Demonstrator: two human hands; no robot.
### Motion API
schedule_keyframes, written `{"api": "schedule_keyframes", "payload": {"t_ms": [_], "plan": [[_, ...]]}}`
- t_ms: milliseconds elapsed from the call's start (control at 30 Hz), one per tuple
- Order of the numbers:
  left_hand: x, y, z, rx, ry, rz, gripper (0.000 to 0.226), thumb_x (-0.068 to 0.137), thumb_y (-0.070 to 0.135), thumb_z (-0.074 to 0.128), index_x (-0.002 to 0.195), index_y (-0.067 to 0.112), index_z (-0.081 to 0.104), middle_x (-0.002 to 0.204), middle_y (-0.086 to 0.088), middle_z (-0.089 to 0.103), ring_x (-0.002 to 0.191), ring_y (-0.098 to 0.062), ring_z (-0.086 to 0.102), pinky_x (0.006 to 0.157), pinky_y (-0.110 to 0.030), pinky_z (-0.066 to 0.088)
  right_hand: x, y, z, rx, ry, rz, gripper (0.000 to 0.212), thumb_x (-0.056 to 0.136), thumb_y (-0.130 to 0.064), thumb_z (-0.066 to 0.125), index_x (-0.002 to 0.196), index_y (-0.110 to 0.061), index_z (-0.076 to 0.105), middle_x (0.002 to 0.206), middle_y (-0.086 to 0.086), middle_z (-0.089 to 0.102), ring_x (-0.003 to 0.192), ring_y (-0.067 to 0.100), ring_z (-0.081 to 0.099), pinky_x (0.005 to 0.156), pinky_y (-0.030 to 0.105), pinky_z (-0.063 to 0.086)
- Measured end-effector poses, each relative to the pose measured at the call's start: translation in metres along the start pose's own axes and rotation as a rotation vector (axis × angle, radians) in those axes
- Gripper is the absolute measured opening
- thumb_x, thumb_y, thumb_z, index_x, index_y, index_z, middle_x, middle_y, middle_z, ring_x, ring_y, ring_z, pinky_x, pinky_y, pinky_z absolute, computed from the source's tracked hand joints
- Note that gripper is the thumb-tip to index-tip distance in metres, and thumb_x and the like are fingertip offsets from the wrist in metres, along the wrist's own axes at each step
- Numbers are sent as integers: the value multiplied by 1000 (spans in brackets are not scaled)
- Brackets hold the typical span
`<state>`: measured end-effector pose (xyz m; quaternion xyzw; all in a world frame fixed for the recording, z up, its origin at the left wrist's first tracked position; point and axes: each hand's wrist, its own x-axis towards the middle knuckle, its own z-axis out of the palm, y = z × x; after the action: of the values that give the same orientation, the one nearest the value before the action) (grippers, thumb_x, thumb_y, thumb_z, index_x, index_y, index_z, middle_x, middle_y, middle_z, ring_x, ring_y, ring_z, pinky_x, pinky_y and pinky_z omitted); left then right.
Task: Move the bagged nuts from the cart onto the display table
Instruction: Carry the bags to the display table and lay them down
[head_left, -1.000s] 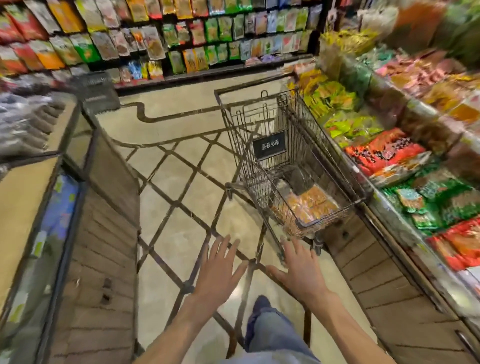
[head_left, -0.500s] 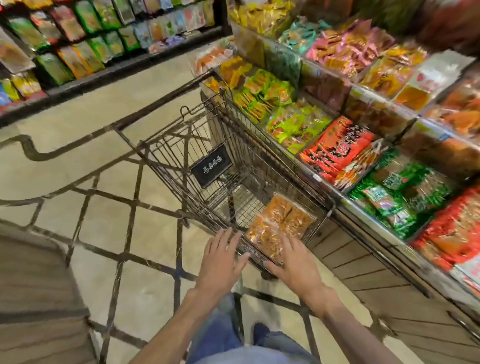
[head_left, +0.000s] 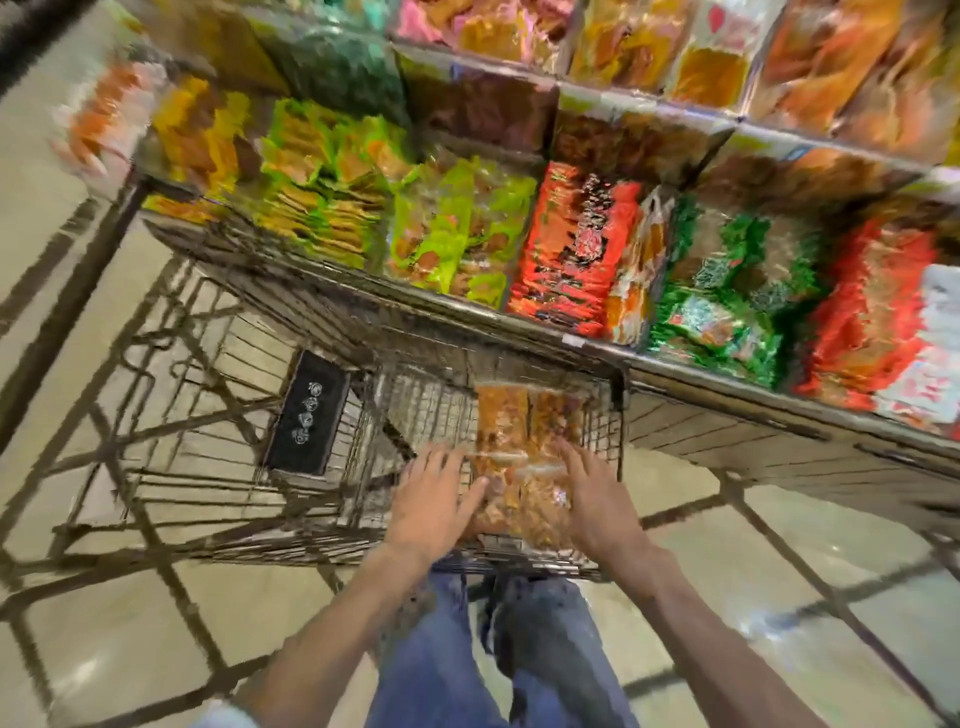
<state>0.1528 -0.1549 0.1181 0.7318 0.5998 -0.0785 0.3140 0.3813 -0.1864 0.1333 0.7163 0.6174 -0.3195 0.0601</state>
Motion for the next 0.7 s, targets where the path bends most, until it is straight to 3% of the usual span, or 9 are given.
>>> {"api": "schedule_keyframes", "payload": {"t_ms": [167, 300, 433, 533, 600, 700], "plan": [[82, -11, 40, -91, -108, -46, 80, 101, 70, 28, 163, 20, 27, 170, -7, 29, 157, -24, 25, 128, -47, 25, 52, 12, 26, 151, 8, 159, 109, 82, -88, 51, 166, -25, 23, 164, 10, 42, 147, 28, 46, 120, 51, 45], [135, -11, 80, -203, -179, -140, 74, 105, 52, 49, 165, 19, 22, 167, -4, 33, 148, -25, 41, 121, -39, 33, 90, 29, 58, 241, 12, 232, 107, 88, -72, 64, 169, -23, 14, 164, 10, 41, 149, 26, 44, 122, 45, 42], [194, -20, 127, -283, -166, -205, 72, 98, 59, 51, 158, 22, 35, 152, 0, 50, 138, -23, 51, 113, -50, 48, 116, 43, 93, 332, 33, 238, 111, 88, -76, 62, 169, -21, 9, 164, 9, 42, 150, 25, 43, 123, 42, 39], [240, -25, 154, -238, -180, -295, 47, 98, 58, 51, 114, 15, 56, 111, -1, 59, 101, -21, 61, 87, -40, 58, 132, 54, 111, 347, 24, 245, 111, 90, -71, 65, 170, -19, 8, 168, 7, 37, 153, 24, 40, 124, 41, 36], [262, -22, 162, -222, -186, -323, 42, 104, 45, 54, 79, 12, 56, 81, -2, 57, 73, -20, 56, 64, -30, 48, 141, 60, 120, 375, 40, 256, 111, 89, -69, 68, 170, -20, 9, 167, 5, 39, 151, 23, 42, 122, 38, 36], [282, -25, 178, -229, -241, -389, 45, 106, 31, 53, 65, 11, 53, 66, -1, 49, 68, -21, 51, 62, -30, 38, 148, 66, 133, 438, 45, 277, 112, 87, -66, 73, 169, -22, 11, 164, 2, 42, 148, 18, 44, 117, 31, 33]]}}
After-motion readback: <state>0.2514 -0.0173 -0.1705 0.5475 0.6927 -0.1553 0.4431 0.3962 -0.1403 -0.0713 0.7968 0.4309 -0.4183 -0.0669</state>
